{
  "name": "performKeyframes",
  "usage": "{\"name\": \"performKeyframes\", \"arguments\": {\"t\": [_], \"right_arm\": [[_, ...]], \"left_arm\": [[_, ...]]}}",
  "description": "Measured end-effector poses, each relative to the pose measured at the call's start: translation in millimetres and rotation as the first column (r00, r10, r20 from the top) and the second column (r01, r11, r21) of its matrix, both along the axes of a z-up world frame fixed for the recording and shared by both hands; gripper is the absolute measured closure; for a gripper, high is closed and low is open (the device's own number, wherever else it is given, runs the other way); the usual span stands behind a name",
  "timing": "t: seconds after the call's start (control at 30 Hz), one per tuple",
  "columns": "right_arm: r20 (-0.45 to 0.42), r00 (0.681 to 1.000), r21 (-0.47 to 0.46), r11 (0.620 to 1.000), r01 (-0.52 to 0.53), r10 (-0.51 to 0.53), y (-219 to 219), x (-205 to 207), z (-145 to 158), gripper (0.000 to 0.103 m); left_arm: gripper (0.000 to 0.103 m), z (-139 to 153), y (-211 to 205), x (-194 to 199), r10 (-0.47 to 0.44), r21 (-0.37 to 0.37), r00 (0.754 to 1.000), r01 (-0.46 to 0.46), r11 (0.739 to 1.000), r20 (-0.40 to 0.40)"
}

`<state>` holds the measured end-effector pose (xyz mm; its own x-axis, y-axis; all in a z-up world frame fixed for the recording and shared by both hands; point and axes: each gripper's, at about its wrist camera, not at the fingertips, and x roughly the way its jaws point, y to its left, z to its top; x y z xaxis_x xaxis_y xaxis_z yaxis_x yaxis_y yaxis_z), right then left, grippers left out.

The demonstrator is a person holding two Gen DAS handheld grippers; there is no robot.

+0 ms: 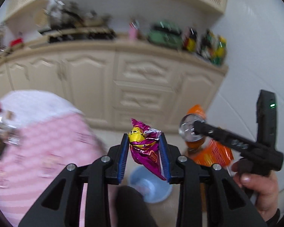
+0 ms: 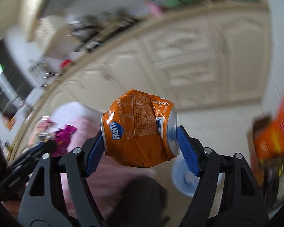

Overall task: Collect trash
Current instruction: 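Carry wrapper and can to the blue bin and release both, then move both tools back over the table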

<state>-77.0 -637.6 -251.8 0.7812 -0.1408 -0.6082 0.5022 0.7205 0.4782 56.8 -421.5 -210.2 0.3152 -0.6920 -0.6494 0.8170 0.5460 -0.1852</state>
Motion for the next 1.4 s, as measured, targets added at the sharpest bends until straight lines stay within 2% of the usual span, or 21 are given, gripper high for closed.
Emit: {"name": "performKeyframes", "arguments": {"t": [0.1, 0.23, 0.33, 0.43, 0.47, 0.5, 0.53, 0.6, 0.73, 1.07, 1.2, 1.4], "right_arm": [[-0.090, 0.995, 0.127, 0.991, 0.052, -0.040, -31, -4, -69, 0.031], [-0.169, 0.983, 0.247, 0.963, 0.109, -0.068, -58, -8, -136, 0.031], [-0.210, 0.974, 0.301, 0.943, 0.142, -0.080, -65, -12, -173, 0.030], [-0.217, 0.970, 0.363, 0.914, 0.180, -0.105, -79, -12, -198, 0.028], [-0.220, 0.969, 0.385, 0.902, 0.195, -0.116, -82, -13, -204, 0.020], [-0.227, 0.965, 0.396, 0.893, 0.214, -0.131, -85, -15, -210, 0.009], [-0.230, 0.962, 0.395, 0.890, 0.228, -0.144, -86, -16, -211, 0.007], [-0.240, 0.956, 0.379, 0.890, 0.252, -0.169, -88, -20, -210, 0.006], [-0.247, 0.949, 0.347, 0.897, 0.275, -0.195, -88, -24, -202, 0.006], [-0.204, 0.957, 0.274, 0.926, 0.259, -0.208, -75, -21, -156, 0.006], [-0.166, 0.963, 0.234, 0.941, 0.246, -0.211, -64, -19, -124, 0.006], [-0.079, 0.981, 0.152, 0.970, 0.188, -0.177, -37, -7, -63, 0.006]], "left_arm": [[0.072, -43, -39, -7, -0.041, 0.064, 0.996, 0.046, 0.997, -0.078], [0.072, -110, -81, -6, -0.055, 0.166, 0.979, 0.088, 0.982, -0.194], [0.072, -156, -105, 3, -0.025, 0.241, 0.966, 0.090, 0.966, -0.258], [0.071, -184, -120, 8, -0.022, 0.282, 0.956, 0.108, 0.953, -0.292], [0.070, -191, -126, 10, -0.020, 0.297, 0.955, 0.112, 0.948, -0.296], [0.064, -197, -128, 12, -0.017, 0.307, 0.952, 0.115, 0.945, -0.304], [0.047, -200, -128, 15, -0.014, 0.304, 0.949, 0.115, 0.946, -0.315], [0.027, -198, -123, 21, 0.019, 0.289, 0.952, 0.073, 0.955, -0.304], [0.015, -190, -116, 26, 0.051, 0.303, 0.962, 0.033, 0.952, -0.267], [0.011, -140, -98, 12, 0.051, 0.271, 0.985, -0.005, 0.962, -0.163], [0.011, -114, -90, 1, 0.030, 0.244, 0.991, 0.002, 0.970, -0.128], [0.011, -56, -63, -10, 0.022, 0.146, 0.998, -0.013, 0.989, -0.060]]}}
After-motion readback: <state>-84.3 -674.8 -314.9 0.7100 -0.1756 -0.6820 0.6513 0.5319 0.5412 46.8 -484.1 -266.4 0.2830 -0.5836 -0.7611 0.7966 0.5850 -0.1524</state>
